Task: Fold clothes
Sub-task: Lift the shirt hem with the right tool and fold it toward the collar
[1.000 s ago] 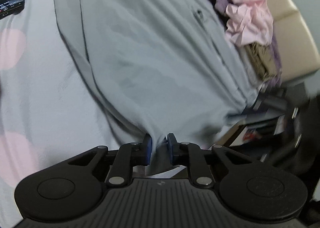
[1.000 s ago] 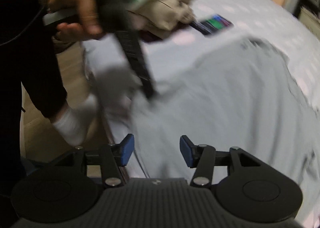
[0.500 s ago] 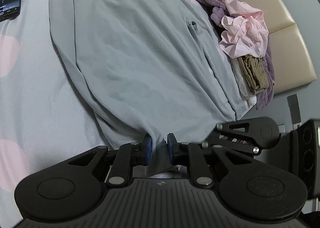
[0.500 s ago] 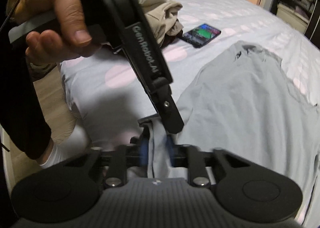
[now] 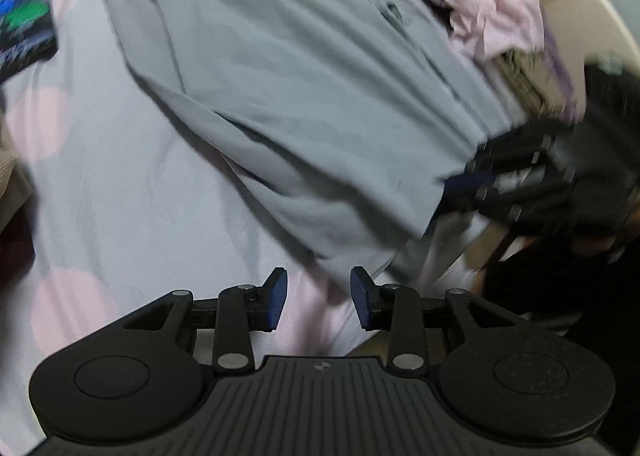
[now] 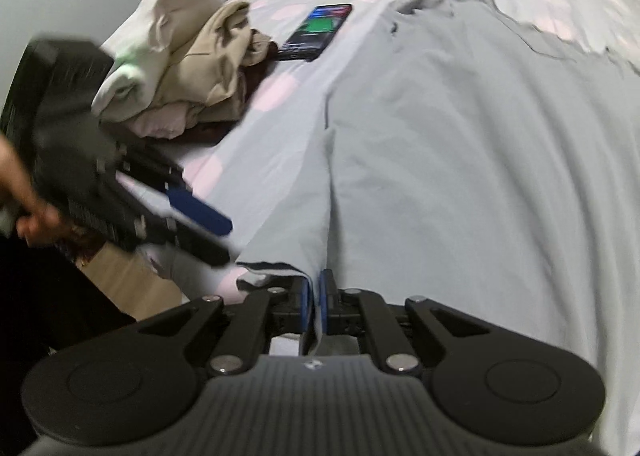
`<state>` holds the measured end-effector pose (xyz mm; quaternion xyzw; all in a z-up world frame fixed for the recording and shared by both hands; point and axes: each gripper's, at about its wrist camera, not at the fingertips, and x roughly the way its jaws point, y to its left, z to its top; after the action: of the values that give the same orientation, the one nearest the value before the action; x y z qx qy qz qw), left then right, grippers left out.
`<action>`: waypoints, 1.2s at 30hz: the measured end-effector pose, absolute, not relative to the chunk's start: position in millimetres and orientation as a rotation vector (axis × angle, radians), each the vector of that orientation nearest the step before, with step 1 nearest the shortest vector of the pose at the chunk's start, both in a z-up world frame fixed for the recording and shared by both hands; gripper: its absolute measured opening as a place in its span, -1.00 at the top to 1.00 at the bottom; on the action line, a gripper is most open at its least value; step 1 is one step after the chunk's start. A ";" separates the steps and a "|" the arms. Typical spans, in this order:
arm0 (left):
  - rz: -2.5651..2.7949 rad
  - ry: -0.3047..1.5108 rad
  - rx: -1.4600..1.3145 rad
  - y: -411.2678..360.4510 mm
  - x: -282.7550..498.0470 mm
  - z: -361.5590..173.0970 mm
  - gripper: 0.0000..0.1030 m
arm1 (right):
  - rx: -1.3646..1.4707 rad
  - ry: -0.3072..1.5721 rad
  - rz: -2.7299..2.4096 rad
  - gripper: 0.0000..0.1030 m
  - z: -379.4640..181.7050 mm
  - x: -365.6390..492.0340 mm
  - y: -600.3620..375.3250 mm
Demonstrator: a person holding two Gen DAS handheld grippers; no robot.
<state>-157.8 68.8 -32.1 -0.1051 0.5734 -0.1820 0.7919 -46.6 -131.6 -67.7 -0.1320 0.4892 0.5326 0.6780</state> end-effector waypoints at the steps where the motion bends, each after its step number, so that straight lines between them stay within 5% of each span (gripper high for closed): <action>1: -0.396 1.224 -0.166 58.9 -158.7 -29.3 0.39 | -0.294 1.100 1.195 0.86 -66.9 -46.4 -131.6; 12: -0.332 1.160 -0.069 18.1 -172.4 -23.0 0.23 | -0.295 1.099 1.206 0.86 -65.0 -49.6 -130.1; 14: -0.304 1.162 -0.066 19.7 -170.9 -28.7 0.57 | -0.293 1.098 1.210 0.86 -64.0 -49.9 -129.6; 15: -0.291 1.163 -0.064 20.5 -170.2 -31.5 0.92 | -0.292 1.097 1.210 0.86 -63.6 -49.9 -129.4; 16: -0.295 1.164 -0.052 23.3 -169.8 -31.8 1.00 | -0.292 1.096 1.211 0.86 -63.2 -49.9 -129.3; 22: -0.239 1.095 -0.041 63.5 -162.9 9.8 1.00 | -0.294 1.091 1.231 0.88 -60.6 -52.3 -127.9; 36: 0.222 0.610 -0.177 200.4 -184.0 140.7 1.00 | -0.488 1.057 1.395 0.89 -67.3 -100.9 -90.2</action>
<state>-184.0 200.4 140.7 -0.0868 0.2994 0.1090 0.9439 -100.9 -90.2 -67.3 -0.2120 0.4587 0.6055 0.6149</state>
